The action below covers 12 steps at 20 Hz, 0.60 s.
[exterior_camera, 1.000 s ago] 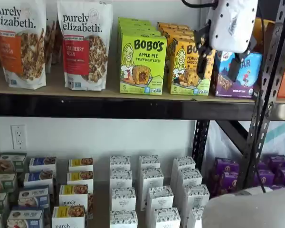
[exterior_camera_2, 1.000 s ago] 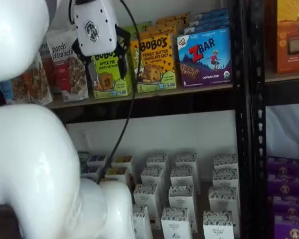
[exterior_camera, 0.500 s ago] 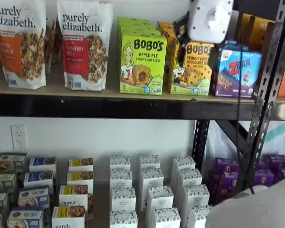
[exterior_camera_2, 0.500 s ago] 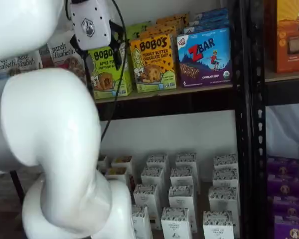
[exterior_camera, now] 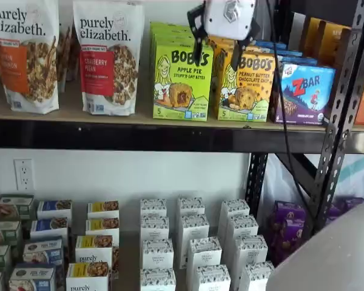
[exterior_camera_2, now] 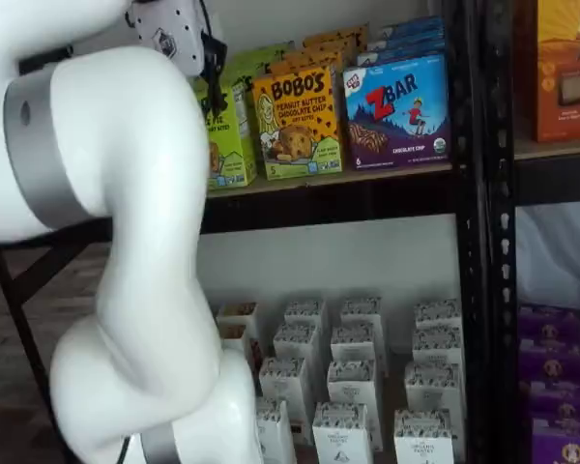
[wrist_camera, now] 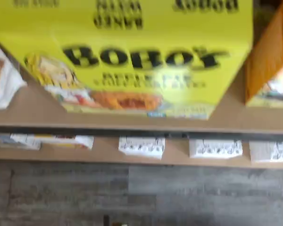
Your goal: Pick the green box on the top shelf, the fourth from the left
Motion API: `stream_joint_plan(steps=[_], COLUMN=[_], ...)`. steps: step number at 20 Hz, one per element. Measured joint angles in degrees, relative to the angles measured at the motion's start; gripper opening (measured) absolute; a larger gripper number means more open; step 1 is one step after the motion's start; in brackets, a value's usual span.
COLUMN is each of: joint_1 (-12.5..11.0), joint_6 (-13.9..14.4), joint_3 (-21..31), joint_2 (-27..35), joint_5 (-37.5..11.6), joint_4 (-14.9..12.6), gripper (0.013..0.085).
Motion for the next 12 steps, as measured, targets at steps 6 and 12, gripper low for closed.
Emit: stream_joint_plan(steps=[6, 12], joint_1=[1.7, 3.1], joint_6=[1.6, 2.9], joint_3=[-5.1, -8.4], joint_2=[5.9, 9.1], joint_5=[-3.3, -5.3], joint_4=[-1.7, -2.6], gripper=[0.085, 0.085])
